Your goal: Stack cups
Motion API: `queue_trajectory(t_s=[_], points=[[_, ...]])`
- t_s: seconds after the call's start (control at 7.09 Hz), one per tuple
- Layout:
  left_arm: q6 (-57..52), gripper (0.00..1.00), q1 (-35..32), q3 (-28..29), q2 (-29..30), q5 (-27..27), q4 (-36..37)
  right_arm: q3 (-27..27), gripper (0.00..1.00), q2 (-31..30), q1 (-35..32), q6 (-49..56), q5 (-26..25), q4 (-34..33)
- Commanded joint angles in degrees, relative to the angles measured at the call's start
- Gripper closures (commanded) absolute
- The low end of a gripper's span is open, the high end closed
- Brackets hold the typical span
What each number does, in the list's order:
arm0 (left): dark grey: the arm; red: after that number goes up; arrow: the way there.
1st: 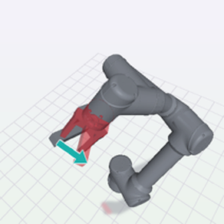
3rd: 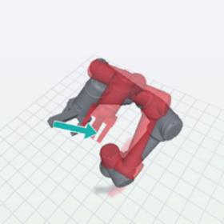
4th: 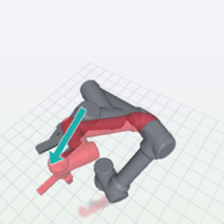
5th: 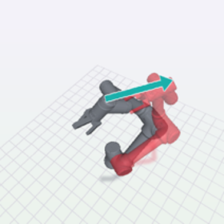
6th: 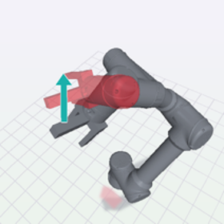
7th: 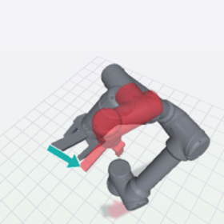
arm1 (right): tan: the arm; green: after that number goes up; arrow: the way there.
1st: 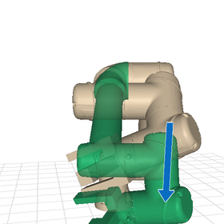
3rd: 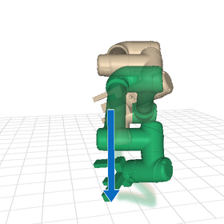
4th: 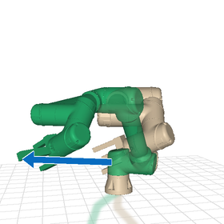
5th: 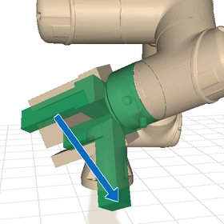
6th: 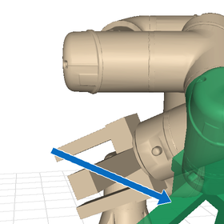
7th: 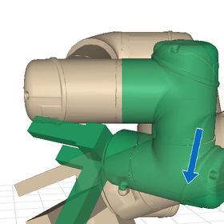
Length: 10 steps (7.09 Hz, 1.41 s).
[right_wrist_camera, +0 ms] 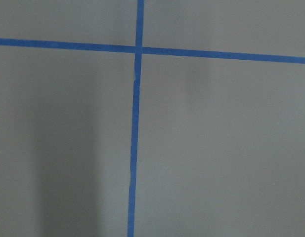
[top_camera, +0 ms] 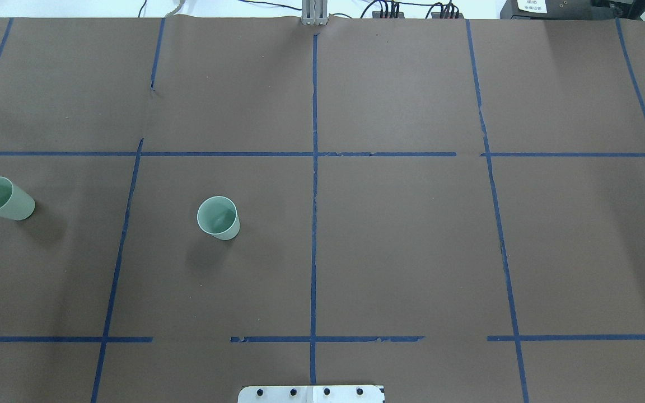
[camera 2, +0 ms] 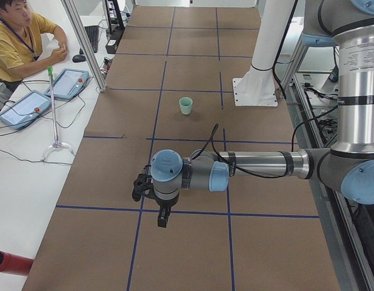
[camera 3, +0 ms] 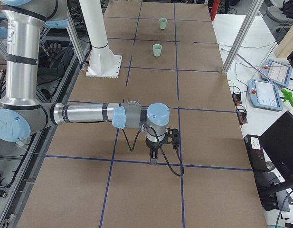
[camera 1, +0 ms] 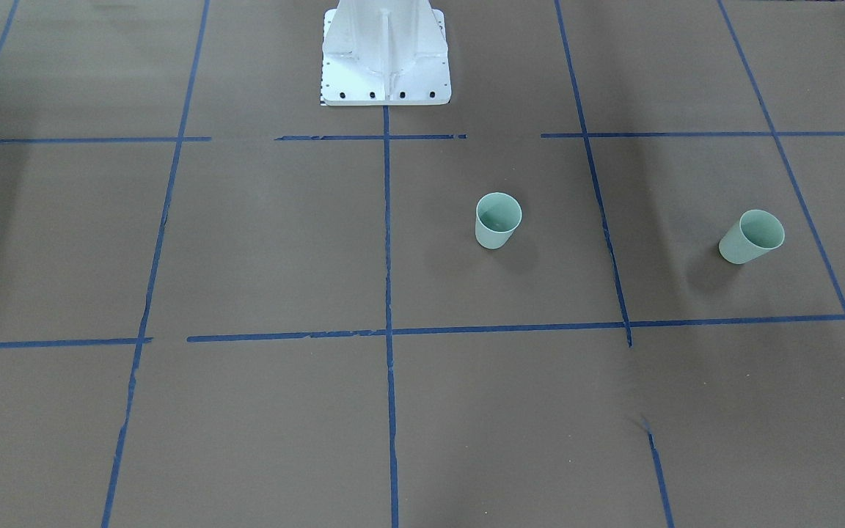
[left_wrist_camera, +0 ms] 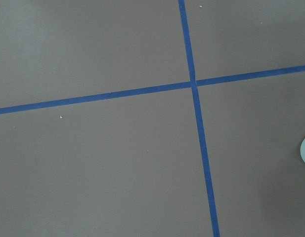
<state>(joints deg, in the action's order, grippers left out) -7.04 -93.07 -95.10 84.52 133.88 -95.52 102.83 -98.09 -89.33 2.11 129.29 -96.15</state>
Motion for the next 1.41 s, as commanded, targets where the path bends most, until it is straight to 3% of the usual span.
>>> queue_trajectory(t_s=[0.0, 0.14, 0.42, 0.85, 0.99, 1.27], points=[[6.3, 0.00, 2.3, 0.2, 0.4, 2.3, -4.9, 0.0, 0.00, 0.0, 0.0, 0.0, 0.0, 0.0], [14.8, 0.00, 7.3, -0.3, 0.4, 2.2, -7.5, 0.0, 0.00, 0.0, 0.0, 0.0, 0.0, 0.0], [29.6, 0.00, 13.2, 0.8, 0.2, 0.9, -20.2, 0.0, 0.00, 0.0, -0.1, 0.0, 0.0, 0.0], [45.3, 0.01, 21.5, 1.0, 0.4, -6.5, -29.2, 0.0, 0.00, 0.0, -0.1, 0.0, 0.0, 0.0], [48.2, 0.01, 24.1, 2.2, 0.3, -9.5, -31.9, 0.0, 0.00, 0.0, 0.0, 0.0, 0.0, 0.0], [50.7, 0.02, 26.8, 4.8, 0.3, -10.1, -37.1, 0.0, 0.00, 0.0, 0.0, 0.0, 0.0, 0.0]])
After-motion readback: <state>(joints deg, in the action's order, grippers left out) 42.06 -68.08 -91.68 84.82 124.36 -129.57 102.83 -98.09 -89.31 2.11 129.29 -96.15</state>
